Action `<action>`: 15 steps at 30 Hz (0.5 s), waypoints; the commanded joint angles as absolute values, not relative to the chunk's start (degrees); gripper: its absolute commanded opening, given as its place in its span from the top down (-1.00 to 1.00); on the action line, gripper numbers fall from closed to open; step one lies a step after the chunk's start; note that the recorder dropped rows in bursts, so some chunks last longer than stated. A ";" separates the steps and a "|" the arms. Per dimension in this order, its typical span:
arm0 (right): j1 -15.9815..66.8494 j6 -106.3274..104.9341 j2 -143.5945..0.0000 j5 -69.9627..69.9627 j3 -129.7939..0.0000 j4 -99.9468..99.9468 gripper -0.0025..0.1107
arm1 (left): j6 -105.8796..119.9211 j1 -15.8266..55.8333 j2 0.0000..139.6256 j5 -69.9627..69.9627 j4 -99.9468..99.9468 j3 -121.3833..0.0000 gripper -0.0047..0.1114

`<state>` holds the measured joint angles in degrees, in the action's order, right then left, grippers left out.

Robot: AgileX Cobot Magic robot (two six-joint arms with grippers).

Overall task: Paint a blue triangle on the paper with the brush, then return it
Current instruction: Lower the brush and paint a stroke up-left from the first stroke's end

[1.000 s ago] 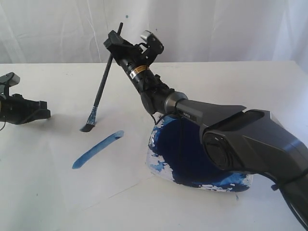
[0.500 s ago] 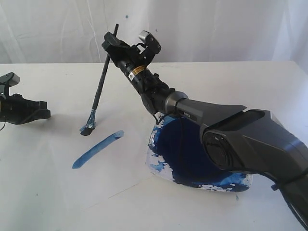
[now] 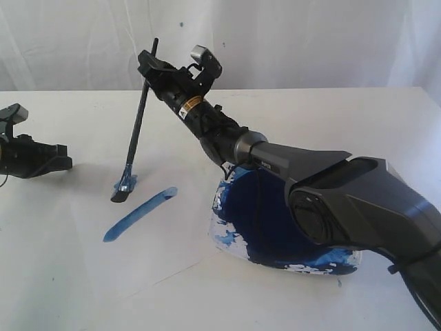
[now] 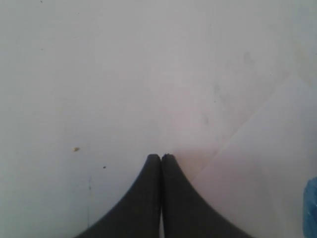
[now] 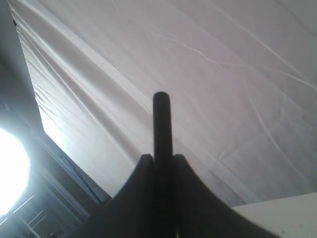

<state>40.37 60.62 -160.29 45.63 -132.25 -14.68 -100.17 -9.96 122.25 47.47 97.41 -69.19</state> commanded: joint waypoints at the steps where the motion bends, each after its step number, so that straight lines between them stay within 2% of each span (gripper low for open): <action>1: 40.57 60.95 -160.12 44.61 -131.90 -19.79 0.96 | -99.97 -10.06 122.56 45.61 99.66 -68.76 0.92; 15: 40.46 74.85 -160.12 45.06 -131.90 -31.63 0.96 | -91.24 -10.16 122.56 48.98 99.95 -68.76 0.92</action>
